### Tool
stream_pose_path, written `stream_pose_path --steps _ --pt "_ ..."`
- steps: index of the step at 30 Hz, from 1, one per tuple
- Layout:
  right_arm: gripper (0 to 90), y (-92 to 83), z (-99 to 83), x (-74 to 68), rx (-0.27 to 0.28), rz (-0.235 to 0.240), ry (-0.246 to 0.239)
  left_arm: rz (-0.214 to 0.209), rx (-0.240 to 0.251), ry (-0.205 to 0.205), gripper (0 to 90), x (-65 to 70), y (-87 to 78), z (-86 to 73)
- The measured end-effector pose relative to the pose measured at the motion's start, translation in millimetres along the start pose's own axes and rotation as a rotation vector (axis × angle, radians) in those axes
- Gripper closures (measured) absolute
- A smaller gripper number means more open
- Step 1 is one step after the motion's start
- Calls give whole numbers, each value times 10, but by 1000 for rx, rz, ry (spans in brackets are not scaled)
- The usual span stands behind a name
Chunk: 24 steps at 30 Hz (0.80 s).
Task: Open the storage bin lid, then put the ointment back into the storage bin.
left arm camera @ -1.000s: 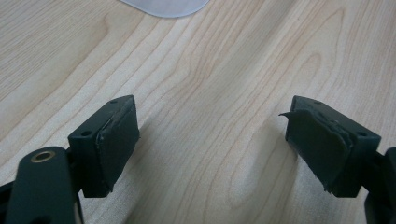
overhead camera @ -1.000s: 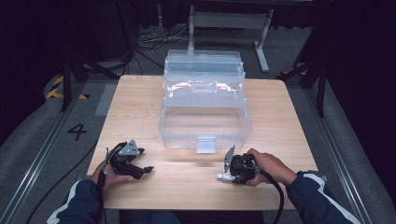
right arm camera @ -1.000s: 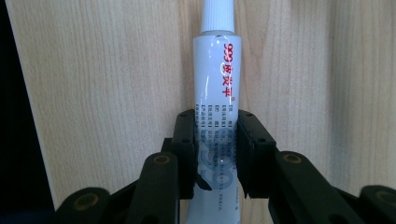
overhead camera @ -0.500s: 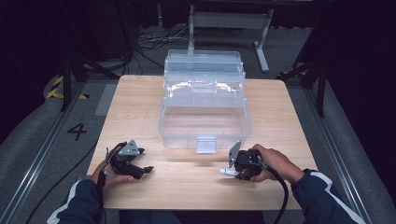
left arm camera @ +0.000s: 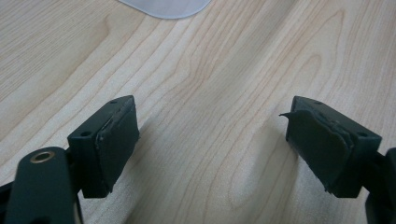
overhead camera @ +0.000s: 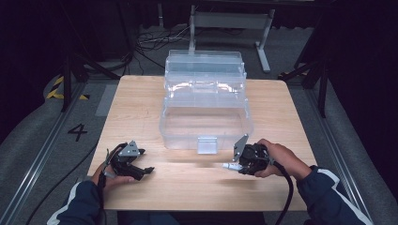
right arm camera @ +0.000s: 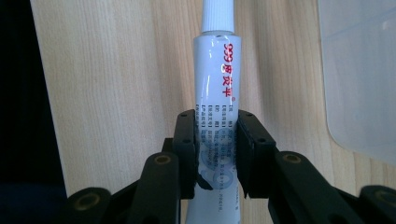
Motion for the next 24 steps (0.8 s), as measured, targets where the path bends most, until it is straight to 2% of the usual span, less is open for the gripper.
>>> stream_pose_path --steps 20,24 --pt "721 -165 -66 78 -6 -14 33 1 -1 -1 173 0 -2 -1" --pt "721 -223 -60 94 5 -29 26 1 -1 -1 173 0 -1 0"
Point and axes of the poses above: each handheld gripper's, and its own axes: y roughly forward along the jaws, z roughly out of its top, x roughly to its right, the point moved 3 cm from there along y, roughly forward along the jaws, and after that the axes turned 8 degrees about -y, right-handed, at the moved point
